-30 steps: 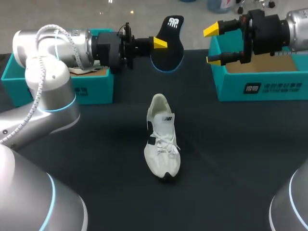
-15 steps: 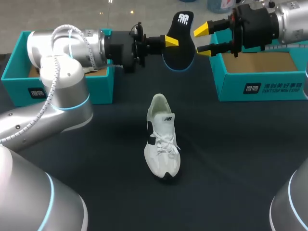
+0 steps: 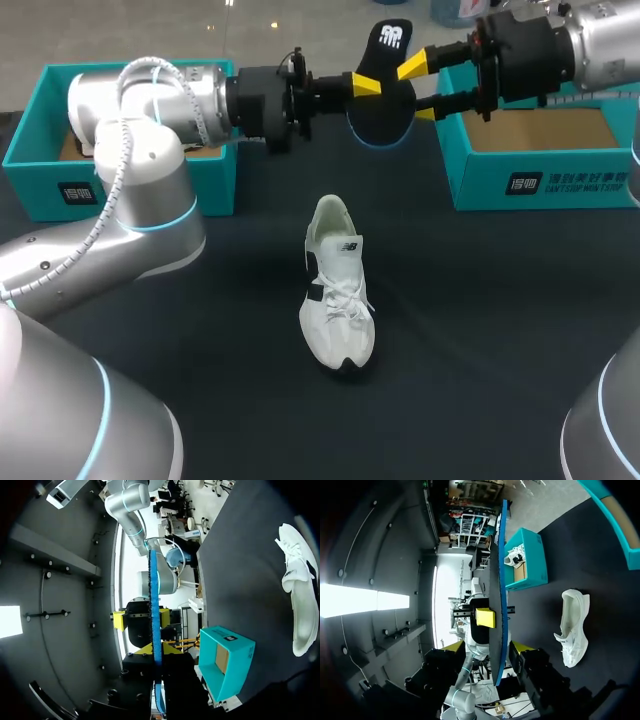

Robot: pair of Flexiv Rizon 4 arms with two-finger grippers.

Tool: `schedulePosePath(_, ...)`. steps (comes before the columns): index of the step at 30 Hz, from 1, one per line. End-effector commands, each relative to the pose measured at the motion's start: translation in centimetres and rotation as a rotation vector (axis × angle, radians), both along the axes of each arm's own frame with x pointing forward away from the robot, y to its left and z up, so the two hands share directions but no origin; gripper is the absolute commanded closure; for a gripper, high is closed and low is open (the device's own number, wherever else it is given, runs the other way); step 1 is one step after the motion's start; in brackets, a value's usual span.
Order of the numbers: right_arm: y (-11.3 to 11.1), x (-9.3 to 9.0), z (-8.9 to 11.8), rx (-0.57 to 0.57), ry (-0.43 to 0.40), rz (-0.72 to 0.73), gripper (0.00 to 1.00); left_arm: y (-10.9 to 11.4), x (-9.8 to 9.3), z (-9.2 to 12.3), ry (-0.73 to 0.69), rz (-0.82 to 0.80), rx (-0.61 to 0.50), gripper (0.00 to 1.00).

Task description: Take the shoe out of the shoebox, open the shoe tongue, remove and reinsert the insole, then place the shoe into the shoebox

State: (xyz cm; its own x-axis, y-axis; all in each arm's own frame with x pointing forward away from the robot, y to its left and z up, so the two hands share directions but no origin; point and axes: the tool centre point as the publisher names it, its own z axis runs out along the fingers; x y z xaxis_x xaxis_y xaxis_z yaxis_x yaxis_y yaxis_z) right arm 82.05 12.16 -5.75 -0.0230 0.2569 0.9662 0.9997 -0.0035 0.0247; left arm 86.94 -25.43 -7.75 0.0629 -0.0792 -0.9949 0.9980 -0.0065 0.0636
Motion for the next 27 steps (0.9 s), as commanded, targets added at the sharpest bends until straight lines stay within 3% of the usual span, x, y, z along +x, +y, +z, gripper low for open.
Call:
schedulePosePath(1,0.4,0.4,-0.3,-0.002,0.004,0.007,0.51,-0.6,0.1,0.2,-0.001,0.0,-0.001,1.0)
schedulePosePath(14,0.6,0.7,-0.9,0.004,0.018,0.0,0.59,-1.1,-1.1,0.8,-0.002,0.003,-0.035,1.0)
schedulePosePath(17,0.5,0.7,-0.8,0.005,0.015,-0.004,0.7,-1.2,-1.4,0.7,0.005,0.003,-0.041,1.0)
schedulePosePath(18,0.5,0.7,-0.8,0.004,0.014,-0.004,0.8,-1.2,-1.5,0.7,0.006,0.002,-0.042,1.0)
schedulePosePath(19,0.5,0.7,-0.8,0.004,0.014,-0.005,0.98,-1.2,-1.6,0.6,0.009,0.0,-0.044,1.0)
schedulePosePath(26,0.5,0.7,-0.8,0.0,0.009,-0.003,1.0,-1.1,-1.8,0.6,0.016,0.0,-0.053,1.0)
schedulePosePath(27,0.4,0.7,-0.8,0.002,0.009,-0.002,1.0,-1.0,-1.8,0.7,0.019,0.0,-0.056,0.85)
